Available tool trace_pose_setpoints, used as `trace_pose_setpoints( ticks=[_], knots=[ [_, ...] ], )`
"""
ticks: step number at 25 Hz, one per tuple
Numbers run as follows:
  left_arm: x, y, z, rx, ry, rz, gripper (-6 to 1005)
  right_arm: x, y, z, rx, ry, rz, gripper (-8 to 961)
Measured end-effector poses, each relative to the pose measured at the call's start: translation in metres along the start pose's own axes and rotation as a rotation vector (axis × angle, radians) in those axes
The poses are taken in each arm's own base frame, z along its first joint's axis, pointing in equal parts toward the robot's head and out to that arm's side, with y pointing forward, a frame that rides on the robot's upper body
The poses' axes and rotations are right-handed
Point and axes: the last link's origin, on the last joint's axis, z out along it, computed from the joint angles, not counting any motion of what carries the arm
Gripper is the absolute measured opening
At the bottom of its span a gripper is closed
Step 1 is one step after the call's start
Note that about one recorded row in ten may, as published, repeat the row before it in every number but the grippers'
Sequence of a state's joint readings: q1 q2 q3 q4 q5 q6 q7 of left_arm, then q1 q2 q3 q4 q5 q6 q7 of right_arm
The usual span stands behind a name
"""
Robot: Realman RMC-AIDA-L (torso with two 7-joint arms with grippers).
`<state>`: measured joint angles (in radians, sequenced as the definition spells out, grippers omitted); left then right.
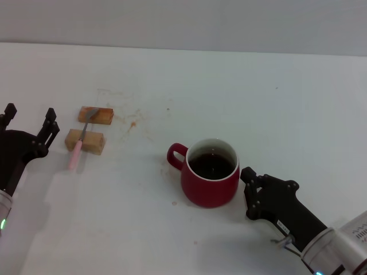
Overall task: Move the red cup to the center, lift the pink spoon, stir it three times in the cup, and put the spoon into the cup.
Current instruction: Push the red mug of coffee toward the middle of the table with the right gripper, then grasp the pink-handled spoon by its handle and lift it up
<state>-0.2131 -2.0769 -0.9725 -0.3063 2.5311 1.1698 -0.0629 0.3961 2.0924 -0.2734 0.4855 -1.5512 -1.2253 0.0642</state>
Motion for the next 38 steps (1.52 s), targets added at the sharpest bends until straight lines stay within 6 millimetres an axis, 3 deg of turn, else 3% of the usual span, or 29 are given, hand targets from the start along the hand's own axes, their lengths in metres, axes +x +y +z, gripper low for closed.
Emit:
trace_pose_setpoints(
  ticks=[8,13,16,21,31,38],
  knots=[
    [0.000,-0.001,-0.001,0.001,-0.001,0.003,802,-0.002,-0.002,-0.004,0.023,-0.028,0.006,0],
    [-0.001,-0.001,-0.003,0.004,0.001,0.002,802,-0.007,-0.024,-0.035,0.177,-0.145,0.009,0],
    [-0.003,0.000,-0.008,0.005,-0.003,0.005,802,-0.010,-0.047,-0.057,0.318,-0.208,-0.008,0],
    [-0.005,0.011,-0.018,-0.045,-0.004,0.002,802,-0.011,-0.063,-0.078,0.422,-0.242,-0.026,0],
    [-0.016,0.038,-0.058,-0.154,-0.027,-0.017,802,-0.012,-0.068,-0.085,0.449,-0.250,-0.046,0],
    [-0.021,0.037,-0.062,-0.136,-0.061,-0.038,802,-0.013,-0.069,-0.084,0.446,-0.254,-0.051,0]
  ],
)
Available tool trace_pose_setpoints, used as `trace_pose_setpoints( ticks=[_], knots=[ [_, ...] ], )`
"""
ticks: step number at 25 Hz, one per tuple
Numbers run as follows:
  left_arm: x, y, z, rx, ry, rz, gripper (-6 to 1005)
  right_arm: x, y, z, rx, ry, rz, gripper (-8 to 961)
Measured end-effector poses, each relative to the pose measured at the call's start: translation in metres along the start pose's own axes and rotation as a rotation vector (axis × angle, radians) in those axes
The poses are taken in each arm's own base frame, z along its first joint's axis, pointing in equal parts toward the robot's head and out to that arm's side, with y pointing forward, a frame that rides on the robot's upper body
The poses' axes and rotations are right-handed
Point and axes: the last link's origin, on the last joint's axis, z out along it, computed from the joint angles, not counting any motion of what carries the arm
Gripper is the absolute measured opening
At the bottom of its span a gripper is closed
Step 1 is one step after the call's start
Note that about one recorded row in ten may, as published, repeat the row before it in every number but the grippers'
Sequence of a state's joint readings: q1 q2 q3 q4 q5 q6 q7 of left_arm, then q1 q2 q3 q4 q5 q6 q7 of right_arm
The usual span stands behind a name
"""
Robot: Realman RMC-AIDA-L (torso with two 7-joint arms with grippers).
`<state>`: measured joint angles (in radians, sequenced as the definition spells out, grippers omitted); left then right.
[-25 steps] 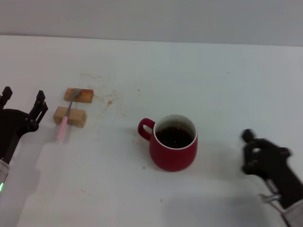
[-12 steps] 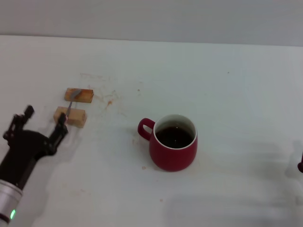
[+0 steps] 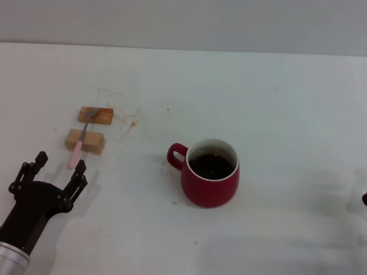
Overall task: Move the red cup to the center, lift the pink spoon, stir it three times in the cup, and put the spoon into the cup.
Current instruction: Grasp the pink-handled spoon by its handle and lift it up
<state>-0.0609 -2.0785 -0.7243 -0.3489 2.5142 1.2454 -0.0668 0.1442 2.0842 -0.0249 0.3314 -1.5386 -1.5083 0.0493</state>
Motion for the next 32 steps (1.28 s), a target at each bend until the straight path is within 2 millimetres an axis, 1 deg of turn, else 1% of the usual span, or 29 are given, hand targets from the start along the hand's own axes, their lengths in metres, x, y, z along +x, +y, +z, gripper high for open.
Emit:
trace_pose_setpoints(
  ticks=[8,23,32],
  knots=[
    [-0.004,0.003,0.011,0.000,-0.044,-0.047,802,0.000,0.000,-0.002,-0.004,-0.001,-0.002,-1],
    [-0.005,0.004,0.028,-0.025,-0.082,-0.023,796,0.000,0.001,-0.003,-0.009,-0.001,-0.002,-1],
    [-0.004,0.004,0.032,-0.033,-0.085,-0.009,790,0.000,0.003,-0.003,-0.011,0.000,0.003,-1]
  ],
)
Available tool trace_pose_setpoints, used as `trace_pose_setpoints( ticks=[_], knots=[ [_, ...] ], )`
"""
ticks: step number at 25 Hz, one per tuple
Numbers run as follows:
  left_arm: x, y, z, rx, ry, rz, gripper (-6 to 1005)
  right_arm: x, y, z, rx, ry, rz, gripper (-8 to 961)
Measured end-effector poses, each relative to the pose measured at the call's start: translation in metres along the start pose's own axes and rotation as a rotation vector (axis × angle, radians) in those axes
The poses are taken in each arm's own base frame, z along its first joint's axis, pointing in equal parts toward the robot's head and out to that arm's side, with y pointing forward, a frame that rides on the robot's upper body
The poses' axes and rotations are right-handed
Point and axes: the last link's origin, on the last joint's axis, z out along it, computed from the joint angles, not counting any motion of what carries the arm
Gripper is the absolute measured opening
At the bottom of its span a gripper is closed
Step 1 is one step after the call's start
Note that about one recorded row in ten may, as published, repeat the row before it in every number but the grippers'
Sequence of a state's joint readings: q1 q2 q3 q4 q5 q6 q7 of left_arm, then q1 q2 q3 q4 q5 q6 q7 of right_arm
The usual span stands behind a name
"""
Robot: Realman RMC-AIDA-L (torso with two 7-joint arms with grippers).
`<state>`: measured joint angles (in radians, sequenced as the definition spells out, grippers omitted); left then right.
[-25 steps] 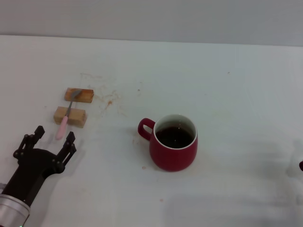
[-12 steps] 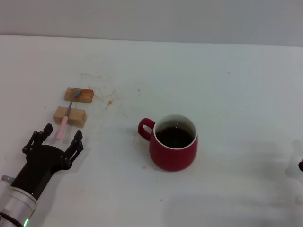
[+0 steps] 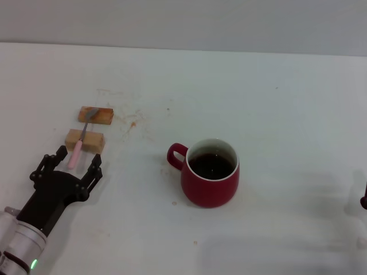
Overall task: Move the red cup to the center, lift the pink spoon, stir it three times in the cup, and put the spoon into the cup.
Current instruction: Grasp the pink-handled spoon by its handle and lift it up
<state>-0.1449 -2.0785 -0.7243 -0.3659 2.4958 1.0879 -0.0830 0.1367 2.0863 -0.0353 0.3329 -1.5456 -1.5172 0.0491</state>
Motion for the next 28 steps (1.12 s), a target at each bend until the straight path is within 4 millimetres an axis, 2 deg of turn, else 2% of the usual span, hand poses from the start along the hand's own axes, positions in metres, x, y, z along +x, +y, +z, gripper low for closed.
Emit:
trace_pose_setpoints(
  ticks=[4,8,13,28],
  knots=[
    [-0.0012,0.0007,0.0014,-0.003,-0.012,0.007,787,-0.0002,0.0004,0.0007,-0.004,-0.001,0.000,-1],
    [-0.0016,0.0010,0.0022,-0.004,-0.017,0.007,670,0.0000,0.0005,0.0001,-0.004,0.000,0.001,-1],
    [-0.0014,0.0005,0.0027,-0.001,-0.017,0.005,675,0.0001,0.0001,-0.0004,-0.003,0.001,0.000,-1],
    [-0.0006,0.0007,0.0057,-0.004,-0.019,0.006,544,0.0000,0.0000,-0.0010,-0.003,0.001,0.000,-1]
  ],
)
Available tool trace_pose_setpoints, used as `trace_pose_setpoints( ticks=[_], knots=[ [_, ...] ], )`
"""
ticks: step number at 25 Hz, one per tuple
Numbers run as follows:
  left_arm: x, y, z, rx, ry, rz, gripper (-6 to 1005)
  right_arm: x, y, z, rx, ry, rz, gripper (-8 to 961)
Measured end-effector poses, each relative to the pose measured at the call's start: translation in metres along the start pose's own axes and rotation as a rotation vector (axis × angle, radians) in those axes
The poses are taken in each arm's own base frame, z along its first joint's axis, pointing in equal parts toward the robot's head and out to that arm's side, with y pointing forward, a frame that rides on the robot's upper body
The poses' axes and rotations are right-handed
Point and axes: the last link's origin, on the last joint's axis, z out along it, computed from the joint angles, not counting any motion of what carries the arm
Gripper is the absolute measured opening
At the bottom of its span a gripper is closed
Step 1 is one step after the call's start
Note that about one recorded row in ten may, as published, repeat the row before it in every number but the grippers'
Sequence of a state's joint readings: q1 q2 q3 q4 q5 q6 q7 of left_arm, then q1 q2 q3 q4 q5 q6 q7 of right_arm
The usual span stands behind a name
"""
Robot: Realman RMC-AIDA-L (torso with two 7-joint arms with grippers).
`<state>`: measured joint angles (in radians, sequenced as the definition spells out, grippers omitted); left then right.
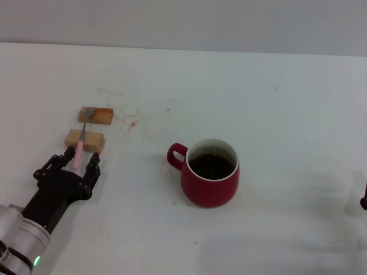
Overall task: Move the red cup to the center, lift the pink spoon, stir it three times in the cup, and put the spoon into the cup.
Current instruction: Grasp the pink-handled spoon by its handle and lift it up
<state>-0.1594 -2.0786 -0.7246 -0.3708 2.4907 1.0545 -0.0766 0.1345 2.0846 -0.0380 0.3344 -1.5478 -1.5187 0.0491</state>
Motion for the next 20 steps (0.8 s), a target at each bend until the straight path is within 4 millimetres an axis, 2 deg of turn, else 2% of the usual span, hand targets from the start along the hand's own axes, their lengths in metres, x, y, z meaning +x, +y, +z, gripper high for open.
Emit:
trace_pose_setpoints(
  ticks=[13,20],
  knots=[
    [-0.0011,-0.0009,0.0016,0.007,-0.012,-0.004,464,0.0001,0.0002,0.0000,-0.004,0.001,-0.002,-1],
    [-0.0003,-0.0095,0.0042,0.057,-0.014,-0.004,408,-0.0004,0.0007,0.0001,-0.004,-0.003,0.000,-1]
  ],
)
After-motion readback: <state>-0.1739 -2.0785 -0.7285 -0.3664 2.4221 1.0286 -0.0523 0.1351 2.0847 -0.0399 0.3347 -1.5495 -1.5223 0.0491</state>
